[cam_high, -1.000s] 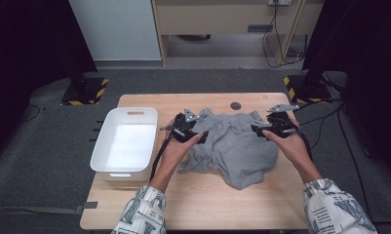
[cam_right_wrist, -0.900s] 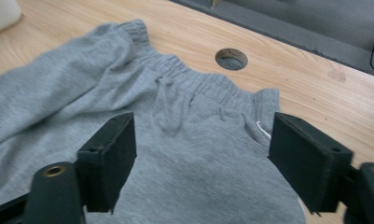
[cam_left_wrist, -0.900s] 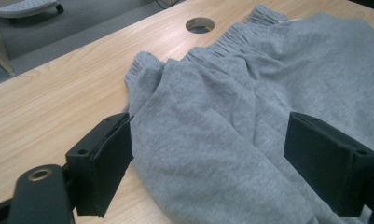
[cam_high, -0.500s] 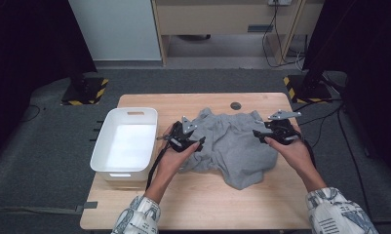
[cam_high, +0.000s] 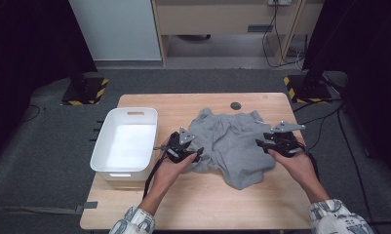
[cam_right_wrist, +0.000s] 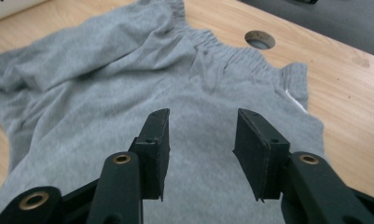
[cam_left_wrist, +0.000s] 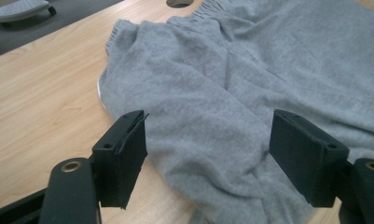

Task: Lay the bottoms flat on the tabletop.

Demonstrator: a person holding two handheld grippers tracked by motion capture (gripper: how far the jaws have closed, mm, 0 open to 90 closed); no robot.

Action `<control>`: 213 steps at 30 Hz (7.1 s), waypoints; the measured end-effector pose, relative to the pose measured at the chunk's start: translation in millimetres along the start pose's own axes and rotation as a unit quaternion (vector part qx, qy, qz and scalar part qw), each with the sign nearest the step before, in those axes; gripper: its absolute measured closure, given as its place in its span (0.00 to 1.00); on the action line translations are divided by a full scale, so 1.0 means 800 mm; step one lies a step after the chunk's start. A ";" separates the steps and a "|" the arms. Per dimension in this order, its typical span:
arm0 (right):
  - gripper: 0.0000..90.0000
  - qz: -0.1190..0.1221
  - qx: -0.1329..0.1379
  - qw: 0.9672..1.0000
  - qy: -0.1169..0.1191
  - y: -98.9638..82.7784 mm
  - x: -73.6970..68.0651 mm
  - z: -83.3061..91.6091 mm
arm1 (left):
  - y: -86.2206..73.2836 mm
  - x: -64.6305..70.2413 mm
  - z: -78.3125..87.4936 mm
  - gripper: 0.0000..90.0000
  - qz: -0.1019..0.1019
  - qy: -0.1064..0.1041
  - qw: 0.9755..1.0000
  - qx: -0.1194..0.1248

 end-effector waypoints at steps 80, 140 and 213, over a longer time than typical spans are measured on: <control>0.78 -0.002 -0.044 0.998 -0.043 -0.125 0.001 0.032 | -0.098 0.016 -0.014 0.34 0.007 0.005 0.998 -0.056; 0.63 -0.019 -0.064 0.997 0.034 -0.127 -0.037 -0.019 | -0.083 0.026 -0.002 0.88 0.001 0.014 0.999 -0.036; 0.71 0.052 -0.083 0.994 0.058 0.003 -0.095 -0.117 | -0.089 0.036 -0.007 0.86 -0.018 0.002 0.998 -0.058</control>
Point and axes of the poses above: each handheld gripper's, and its own axes: z roughly backward along the jaws, y roughly out of its top, x roughly to its right, the point moved 10 cm from there along -z, roughly forward along the jaws, and after that the axes turned 2 degrees about -y, right-handed, at the moved point
